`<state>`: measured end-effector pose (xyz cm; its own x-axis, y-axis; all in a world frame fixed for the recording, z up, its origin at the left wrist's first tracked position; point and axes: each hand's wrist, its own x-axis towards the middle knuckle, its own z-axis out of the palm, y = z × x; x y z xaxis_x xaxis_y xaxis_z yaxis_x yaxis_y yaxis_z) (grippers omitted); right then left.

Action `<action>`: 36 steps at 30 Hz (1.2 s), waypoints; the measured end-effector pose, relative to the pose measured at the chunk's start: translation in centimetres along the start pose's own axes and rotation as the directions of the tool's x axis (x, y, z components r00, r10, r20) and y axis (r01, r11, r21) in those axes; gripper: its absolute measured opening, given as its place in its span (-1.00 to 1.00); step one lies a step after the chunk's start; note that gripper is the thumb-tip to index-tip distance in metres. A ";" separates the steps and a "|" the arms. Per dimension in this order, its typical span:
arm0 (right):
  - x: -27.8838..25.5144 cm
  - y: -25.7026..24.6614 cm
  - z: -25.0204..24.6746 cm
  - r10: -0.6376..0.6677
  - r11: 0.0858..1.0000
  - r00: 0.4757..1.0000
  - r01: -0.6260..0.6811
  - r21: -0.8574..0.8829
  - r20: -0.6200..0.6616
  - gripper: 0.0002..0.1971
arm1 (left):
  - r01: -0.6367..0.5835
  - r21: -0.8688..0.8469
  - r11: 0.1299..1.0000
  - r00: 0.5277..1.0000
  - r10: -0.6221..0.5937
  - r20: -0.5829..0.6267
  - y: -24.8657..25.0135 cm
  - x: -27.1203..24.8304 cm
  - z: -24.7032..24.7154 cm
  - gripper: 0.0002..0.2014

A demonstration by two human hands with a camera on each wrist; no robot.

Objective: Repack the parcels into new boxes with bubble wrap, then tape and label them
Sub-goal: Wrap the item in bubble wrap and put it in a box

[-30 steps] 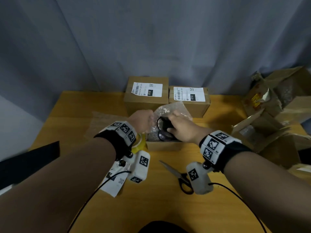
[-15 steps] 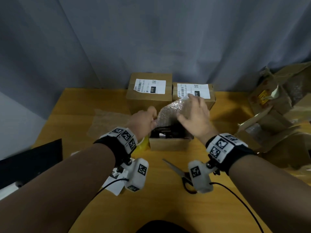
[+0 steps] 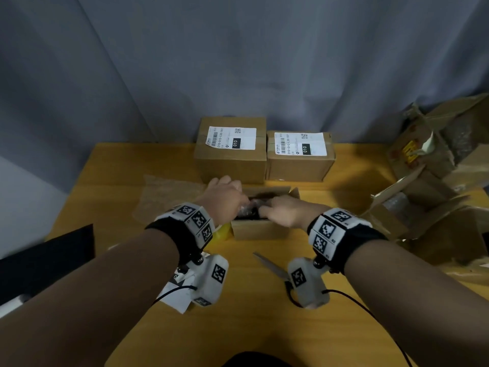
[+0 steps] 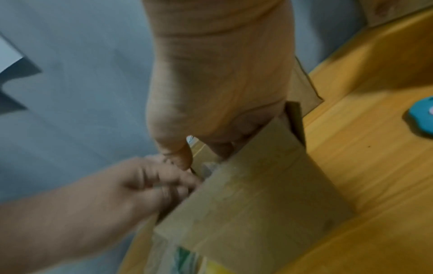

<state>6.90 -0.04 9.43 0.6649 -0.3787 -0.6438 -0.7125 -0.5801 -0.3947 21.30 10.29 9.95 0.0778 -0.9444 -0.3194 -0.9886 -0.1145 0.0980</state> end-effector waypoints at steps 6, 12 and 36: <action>0.4 0.5 -1.2 0.044 0.999 0.997 -0.046 0.020 0.064 -0.59 | -0.111 -0.051 0.993 0.993 0.112 0.020 0.4 0.7 0.6 -0.58; -0.4 1.7 -0.4 -0.086 0.994 0.983 0.095 0.048 -0.164 -0.82 | 0.022 -0.178 0.984 0.911 0.054 0.410 2.3 1.9 0.7 -0.41; 1.0 -0.4 0.3 0.034 0.992 0.966 -0.064 -0.107 -0.257 -0.58 | 0.473 -0.076 0.878 0.851 -0.433 0.297 -6.7 -4.2 6.9 -0.65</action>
<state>7.76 0.05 8.76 0.6752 -0.5707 -0.4673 -0.7254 -0.6288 -0.2802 26.72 17.11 4.10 0.4557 -0.6626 -0.5944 -0.8212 -0.5706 0.0065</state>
